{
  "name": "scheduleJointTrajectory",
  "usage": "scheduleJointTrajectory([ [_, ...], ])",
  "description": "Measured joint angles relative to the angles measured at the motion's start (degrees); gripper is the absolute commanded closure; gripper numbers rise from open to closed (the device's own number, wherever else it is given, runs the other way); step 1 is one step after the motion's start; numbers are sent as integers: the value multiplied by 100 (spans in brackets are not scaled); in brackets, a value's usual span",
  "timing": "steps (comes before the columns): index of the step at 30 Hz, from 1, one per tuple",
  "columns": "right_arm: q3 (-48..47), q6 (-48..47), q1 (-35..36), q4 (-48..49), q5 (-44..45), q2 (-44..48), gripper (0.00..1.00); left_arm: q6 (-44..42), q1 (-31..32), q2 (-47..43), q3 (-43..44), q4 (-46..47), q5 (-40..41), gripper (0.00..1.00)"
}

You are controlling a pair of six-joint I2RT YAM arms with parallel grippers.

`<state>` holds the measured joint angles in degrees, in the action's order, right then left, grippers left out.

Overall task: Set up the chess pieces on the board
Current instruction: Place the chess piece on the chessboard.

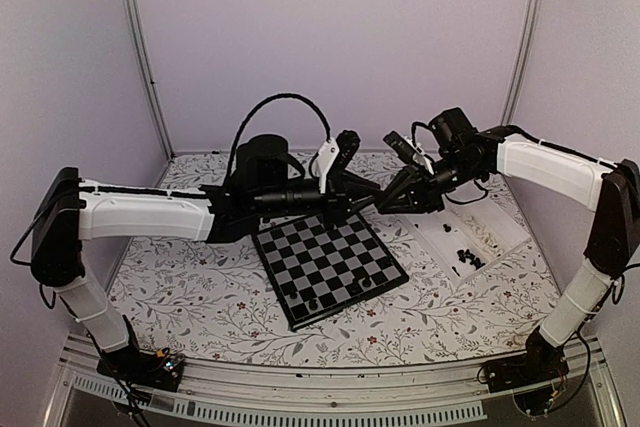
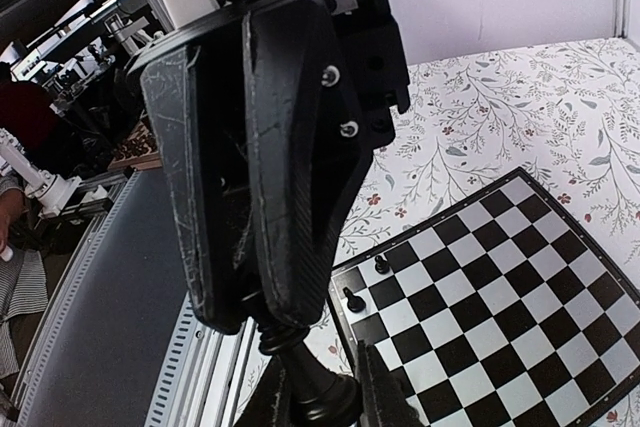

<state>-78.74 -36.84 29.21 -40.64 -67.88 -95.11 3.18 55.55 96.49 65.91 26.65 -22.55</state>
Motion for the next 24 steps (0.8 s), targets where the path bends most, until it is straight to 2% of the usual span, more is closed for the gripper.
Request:
scheduleJointTrajectory([
  [2,26,2,-9,0,2,0,84,0,0,33,61,-66,4,93],
  [5,57,-15,-15,0,7,0,57,2,0,42,81,-138,7,96],
  [7,92,4,-13,2,48,0,44,-2,0,42,85,-197,26,96],
  [10,256,-33,-17,105,326,13,38,-70,0,22,122,-470,138,96],
  [13,658,-61,-125,330,684,109,35,-170,-2,-98,127,-925,382,96],
  [18,1231,39,-710,691,1357,249,29,-280,-13,-496,26,-1764,861,96],
  [19,1233,50,-791,772,1604,260,13,-280,-13,-597,-66,-1882,927,96],
  [20,1233,63,-855,844,1871,293,3,-280,-13,-688,-173,-2015,981,96],
  [24,1233,109,-870,1106,2774,566,1,-243,-2,-732,-439,-2579,1073,96],
])
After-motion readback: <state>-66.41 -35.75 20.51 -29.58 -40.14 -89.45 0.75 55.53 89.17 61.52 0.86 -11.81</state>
